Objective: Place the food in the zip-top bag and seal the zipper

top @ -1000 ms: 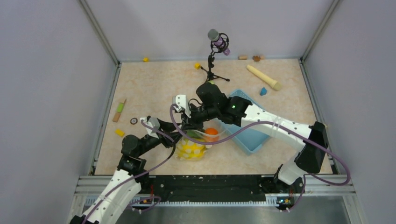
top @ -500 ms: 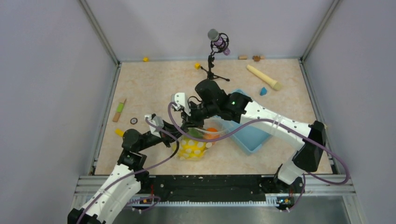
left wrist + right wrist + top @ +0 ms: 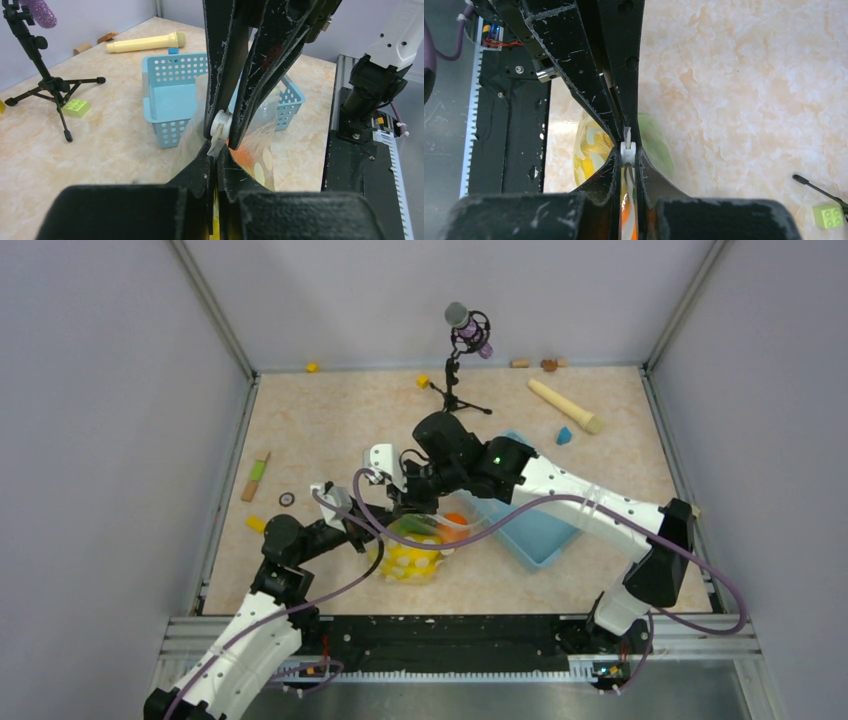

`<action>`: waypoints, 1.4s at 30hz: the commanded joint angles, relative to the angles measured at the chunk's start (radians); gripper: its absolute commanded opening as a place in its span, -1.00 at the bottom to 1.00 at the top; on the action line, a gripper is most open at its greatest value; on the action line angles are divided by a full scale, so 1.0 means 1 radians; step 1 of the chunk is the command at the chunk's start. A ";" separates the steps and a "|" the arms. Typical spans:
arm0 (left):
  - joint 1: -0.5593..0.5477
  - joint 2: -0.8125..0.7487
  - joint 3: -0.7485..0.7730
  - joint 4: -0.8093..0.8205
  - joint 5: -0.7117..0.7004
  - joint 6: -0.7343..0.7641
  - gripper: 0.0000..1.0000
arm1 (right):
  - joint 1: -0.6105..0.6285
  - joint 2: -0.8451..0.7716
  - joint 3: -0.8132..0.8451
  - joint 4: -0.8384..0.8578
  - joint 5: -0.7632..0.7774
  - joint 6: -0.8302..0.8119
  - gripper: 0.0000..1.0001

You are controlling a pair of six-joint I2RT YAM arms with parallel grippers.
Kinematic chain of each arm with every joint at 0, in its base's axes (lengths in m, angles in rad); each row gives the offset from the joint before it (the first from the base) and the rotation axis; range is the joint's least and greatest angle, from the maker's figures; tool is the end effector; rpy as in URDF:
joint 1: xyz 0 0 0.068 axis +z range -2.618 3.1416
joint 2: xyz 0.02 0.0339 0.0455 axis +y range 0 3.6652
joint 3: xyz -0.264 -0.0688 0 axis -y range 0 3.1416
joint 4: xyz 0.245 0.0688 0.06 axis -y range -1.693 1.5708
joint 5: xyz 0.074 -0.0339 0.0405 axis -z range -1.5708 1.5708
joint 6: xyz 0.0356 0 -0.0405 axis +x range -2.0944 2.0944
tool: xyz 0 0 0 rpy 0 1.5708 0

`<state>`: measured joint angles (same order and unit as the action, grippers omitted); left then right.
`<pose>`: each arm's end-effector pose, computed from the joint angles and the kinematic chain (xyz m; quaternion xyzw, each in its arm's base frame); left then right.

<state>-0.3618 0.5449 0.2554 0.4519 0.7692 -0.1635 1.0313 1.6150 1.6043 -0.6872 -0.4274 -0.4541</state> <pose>0.1263 -0.0743 0.2540 0.3439 0.5689 -0.4180 0.6192 0.1717 0.3154 0.3662 -0.6650 0.5918 0.3018 0.3413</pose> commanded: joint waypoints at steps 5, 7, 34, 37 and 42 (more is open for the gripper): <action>0.004 -0.061 -0.017 0.050 -0.124 -0.015 -1.00 | 0.004 -0.001 -0.002 -0.076 0.139 0.028 -1.00; 0.004 -0.081 -0.032 0.060 -0.128 -0.018 -1.00 | 0.003 -0.011 -0.009 -0.075 0.177 0.039 -1.00; 0.004 -0.174 -0.074 0.049 -0.368 -0.060 -1.00 | -0.111 -0.100 -0.139 -0.048 0.449 0.090 -1.00; 0.004 -0.173 -0.076 0.048 -0.363 -0.060 -1.00 | -0.113 -0.120 -0.145 -0.051 0.437 0.089 -1.00; 0.003 -0.160 -0.067 0.051 -0.253 -0.035 -1.00 | -0.115 -0.121 -0.138 -0.021 0.167 0.066 -1.00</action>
<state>-0.3794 0.4007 0.1848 0.4458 0.5171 -0.2317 1.0077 1.5566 1.4715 -0.5671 -0.2504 -0.3431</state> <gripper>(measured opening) 0.024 0.046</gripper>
